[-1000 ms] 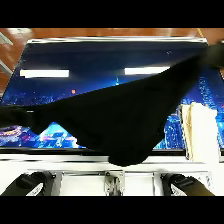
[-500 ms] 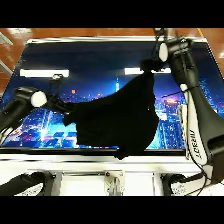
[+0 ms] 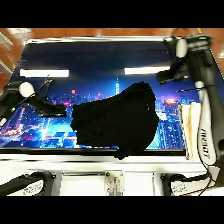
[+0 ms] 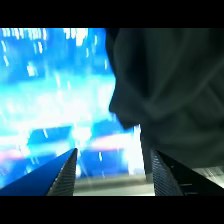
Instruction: Fold the shirts.
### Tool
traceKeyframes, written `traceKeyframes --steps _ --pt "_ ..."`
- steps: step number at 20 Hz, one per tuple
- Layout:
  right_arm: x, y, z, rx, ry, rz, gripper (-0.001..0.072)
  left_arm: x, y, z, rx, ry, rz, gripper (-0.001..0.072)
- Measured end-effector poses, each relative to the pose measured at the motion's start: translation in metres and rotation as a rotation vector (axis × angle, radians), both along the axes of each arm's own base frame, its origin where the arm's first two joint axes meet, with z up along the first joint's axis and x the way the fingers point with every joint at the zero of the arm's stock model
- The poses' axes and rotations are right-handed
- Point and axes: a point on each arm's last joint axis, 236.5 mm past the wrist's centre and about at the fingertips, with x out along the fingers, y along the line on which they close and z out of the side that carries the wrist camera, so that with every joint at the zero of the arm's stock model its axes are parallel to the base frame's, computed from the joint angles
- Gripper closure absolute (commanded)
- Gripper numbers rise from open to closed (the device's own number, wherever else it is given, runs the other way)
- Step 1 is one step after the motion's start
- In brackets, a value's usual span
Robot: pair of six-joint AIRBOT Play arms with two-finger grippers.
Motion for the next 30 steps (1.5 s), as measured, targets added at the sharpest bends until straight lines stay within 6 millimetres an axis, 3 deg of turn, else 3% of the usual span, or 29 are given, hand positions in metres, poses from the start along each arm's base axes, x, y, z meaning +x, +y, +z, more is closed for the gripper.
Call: traceKeyframes --steps 4,7,9,12,17,21,22,23,24,30 --pt "-0.06 -0.042 -0.022 0.187 0.194 -0.139 0.0072 -0.056 -0.002 -0.028 -0.152 0.131 0.06 0.015" --pt "-0.102 -0.06 -0.046 0.319 0.296 -0.241 0.0072 -0.088 -0.018 -0.057 -0.259 0.194 0.105 0.0151" --pt "-0.122 -0.066 -0.061 0.407 0.333 -0.3 0.0072 -0.094 -0.03 -0.072 -0.327 0.191 0.151 0.0152" --pt "-0.145 -0.058 -0.079 0.537 0.385 -0.343 0.0072 -0.097 -0.043 -0.087 -0.393 0.194 0.2 0.0152" --pt "-0.158 -0.049 -0.098 0.618 0.412 -0.372 0.0072 -0.097 -0.053 -0.107 -0.429 0.22 0.24 0.016" --pt "-0.162 -0.046 -0.106 0.638 0.418 -0.384 0.0071 -0.094 -0.069 -0.117 -0.45 0.224 0.248 0.0269" --pt "-0.166 -0.045 -0.109 0.642 0.43 -0.389 0.0071 -0.092 -0.073 -0.119 -0.454 0.22 0.251 0.0372" --pt "-0.171 -0.043 -0.114 0.646 0.449 -0.395 0.0071 -0.091 -0.075 -0.122 -0.446 0.21 0.249 0.0618" --pt "-0.177 -0.04 -0.12 0.652 0.469 -0.403 0.0071 -0.09 -0.075 -0.127 -0.435 0.205 0.248 0.0663" --pt "-0.223 -0.002 -0.167 0.755 0.589 -0.442 0.0071 -0.089 -0.084 -0.128 -0.435 0.182 0.197 0.0665"
